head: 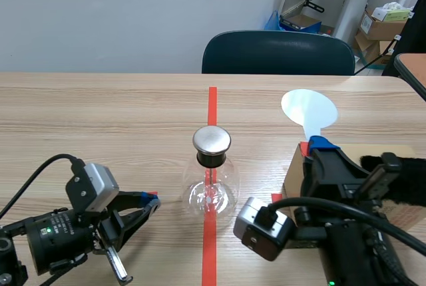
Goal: Do the electroscope experiment
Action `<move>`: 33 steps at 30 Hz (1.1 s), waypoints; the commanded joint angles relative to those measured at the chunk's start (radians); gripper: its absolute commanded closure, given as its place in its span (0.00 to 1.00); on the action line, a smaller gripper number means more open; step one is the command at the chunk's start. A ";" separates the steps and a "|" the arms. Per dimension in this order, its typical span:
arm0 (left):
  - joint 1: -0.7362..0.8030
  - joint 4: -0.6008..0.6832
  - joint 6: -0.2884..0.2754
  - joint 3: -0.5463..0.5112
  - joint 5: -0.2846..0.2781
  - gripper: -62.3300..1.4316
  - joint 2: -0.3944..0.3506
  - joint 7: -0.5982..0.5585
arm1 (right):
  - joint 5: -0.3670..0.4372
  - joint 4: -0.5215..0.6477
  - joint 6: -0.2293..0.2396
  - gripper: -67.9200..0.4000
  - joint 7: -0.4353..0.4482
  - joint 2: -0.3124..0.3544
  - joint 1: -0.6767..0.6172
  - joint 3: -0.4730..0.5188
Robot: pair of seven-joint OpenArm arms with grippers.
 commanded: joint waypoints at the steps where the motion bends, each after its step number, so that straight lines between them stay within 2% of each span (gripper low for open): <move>1: 0.001 0.037 -0.031 0.000 -0.025 0.89 -0.028 -0.032 | 0.009 0.042 -0.047 0.97 0.028 0.002 -0.045 0.025; 4: 0.018 0.076 -0.077 0.000 -0.067 0.85 -0.081 -0.072 | 0.011 0.054 -0.058 0.97 0.087 0.002 -0.108 0.067; 6: 0.041 0.110 -0.111 0.000 -0.094 0.78 -0.122 -0.104 | 0.016 0.055 -0.058 0.97 0.116 0.002 -0.145 0.098; 7: 0.054 0.128 -0.127 0.000 -0.104 0.72 -0.143 -0.117 | 0.023 0.055 -0.058 0.97 0.133 0.003 -0.160 0.112; 11: 0.122 0.201 -0.159 0.000 -0.099 0.27 -0.236 -0.209 | 0.073 0.055 -0.058 0.97 0.209 0.003 -0.200 0.168; 13: 0.156 0.231 -0.171 0.000 -0.100 0.18 -0.277 -0.264 | 0.100 0.055 -0.058 0.97 0.247 0.003 -0.210 0.195; 18: 0.237 0.311 -0.174 0.000 -0.106 0.17 -0.353 -0.327 | 0.180 0.055 -0.058 0.97 0.349 0.003 -0.216 0.257; 21: 0.283 0.350 -0.174 0.000 -0.136 0.17 -0.399 -0.377 | 0.219 0.037 -0.058 0.97 0.417 0.002 -0.215 0.284; 28: 0.333 0.394 -0.174 0.000 -0.148 0.17 -0.471 -0.520 | 0.232 -0.045 -0.058 0.97 0.495 0.002 -0.206 0.328; 33: 0.333 0.394 -0.199 0.000 -0.155 0.17 -0.494 -0.524 | 0.231 -0.085 -0.058 0.97 0.510 0.003 -0.181 0.330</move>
